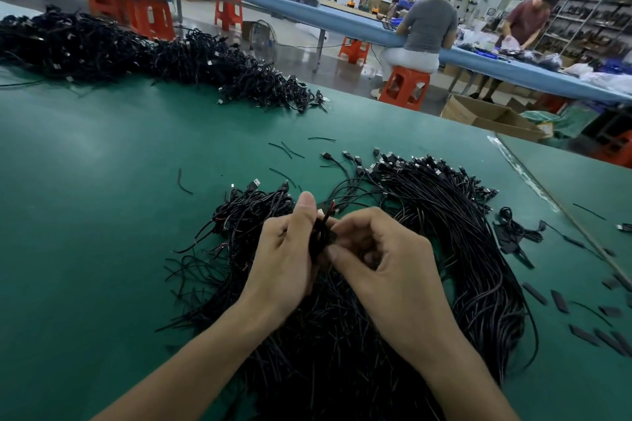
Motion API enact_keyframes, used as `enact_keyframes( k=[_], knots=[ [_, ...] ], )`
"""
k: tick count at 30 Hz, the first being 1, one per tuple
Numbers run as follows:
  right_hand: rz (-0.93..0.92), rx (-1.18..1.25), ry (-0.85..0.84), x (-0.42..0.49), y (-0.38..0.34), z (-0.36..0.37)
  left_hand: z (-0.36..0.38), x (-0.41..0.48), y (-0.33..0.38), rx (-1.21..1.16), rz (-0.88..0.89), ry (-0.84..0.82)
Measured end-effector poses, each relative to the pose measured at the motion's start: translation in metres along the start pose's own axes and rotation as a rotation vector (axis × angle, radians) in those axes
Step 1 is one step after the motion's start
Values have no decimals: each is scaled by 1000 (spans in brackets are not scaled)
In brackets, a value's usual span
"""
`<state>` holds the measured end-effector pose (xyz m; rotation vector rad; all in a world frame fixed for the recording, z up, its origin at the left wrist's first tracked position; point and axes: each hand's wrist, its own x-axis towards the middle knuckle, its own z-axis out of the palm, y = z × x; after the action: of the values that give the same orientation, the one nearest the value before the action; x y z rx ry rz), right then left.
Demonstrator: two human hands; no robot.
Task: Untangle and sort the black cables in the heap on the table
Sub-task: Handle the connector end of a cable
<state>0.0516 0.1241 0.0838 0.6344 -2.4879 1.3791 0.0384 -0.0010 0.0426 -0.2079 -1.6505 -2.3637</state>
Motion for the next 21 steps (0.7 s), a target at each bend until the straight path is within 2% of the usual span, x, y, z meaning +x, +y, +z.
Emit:
enact_keyframes(
  k=[5,9,14,17,21],
  knots=[
    [62,-1,1,-3,4,4,-2,2,-2,141,-37,59],
    [33,-129,3,-4,6,6,1,5,-3,107,-92,108],
    [-265,-555,-91,-8,6,7,4,8,-2,-74,-274,169],
    [-379,-692,-136,-8,7,5,5,8,-2,-96,-373,192],
    [-583,-795,-142,-6,8,-2,-2,6,-4,-34,-506,40]
  ],
)
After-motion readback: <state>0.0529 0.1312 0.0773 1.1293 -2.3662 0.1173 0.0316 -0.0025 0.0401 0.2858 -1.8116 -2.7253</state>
